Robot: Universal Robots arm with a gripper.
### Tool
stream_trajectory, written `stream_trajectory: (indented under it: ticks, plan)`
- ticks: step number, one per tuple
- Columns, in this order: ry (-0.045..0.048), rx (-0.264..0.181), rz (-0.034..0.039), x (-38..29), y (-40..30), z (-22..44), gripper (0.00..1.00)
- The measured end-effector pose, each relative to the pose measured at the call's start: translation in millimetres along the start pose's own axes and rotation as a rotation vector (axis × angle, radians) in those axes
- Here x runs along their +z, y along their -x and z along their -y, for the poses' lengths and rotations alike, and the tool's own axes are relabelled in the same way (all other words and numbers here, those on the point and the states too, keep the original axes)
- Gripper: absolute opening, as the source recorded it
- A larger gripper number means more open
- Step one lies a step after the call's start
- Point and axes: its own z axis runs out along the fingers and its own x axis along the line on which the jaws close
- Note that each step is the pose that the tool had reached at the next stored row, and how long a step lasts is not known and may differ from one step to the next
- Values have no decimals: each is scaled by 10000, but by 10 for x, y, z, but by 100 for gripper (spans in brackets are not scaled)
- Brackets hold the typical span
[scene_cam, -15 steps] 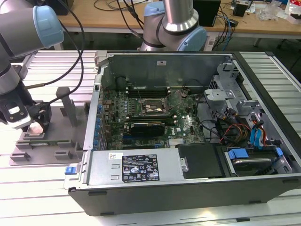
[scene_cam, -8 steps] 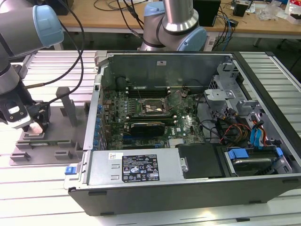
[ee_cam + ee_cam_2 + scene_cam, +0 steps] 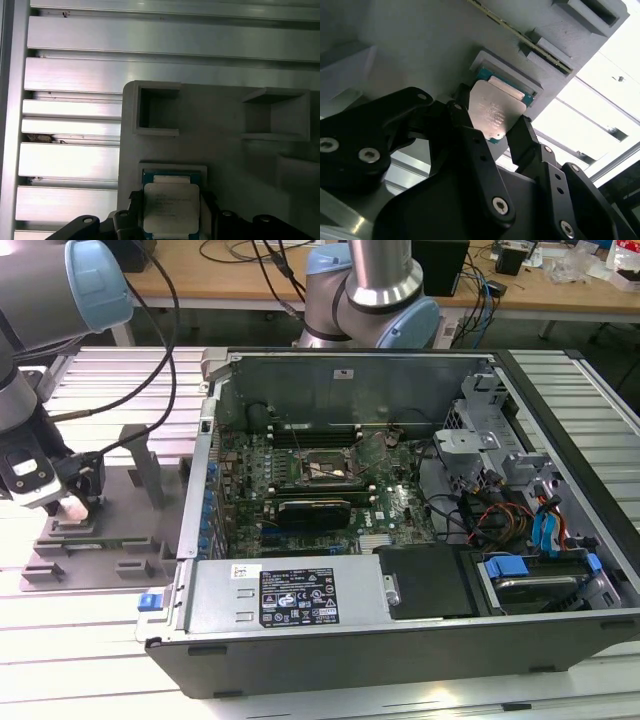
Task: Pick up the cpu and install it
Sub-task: 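Pick up the cpu and move it towards the insertion slot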
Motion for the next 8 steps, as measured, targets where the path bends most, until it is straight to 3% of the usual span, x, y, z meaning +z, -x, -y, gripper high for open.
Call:
stream_trajectory:
  ticks: [3, 8]
  plan:
    - [3, 1, 0, 35, -1, 2, 54]
    - [3, 0, 0, 40, -1, 2, 54]
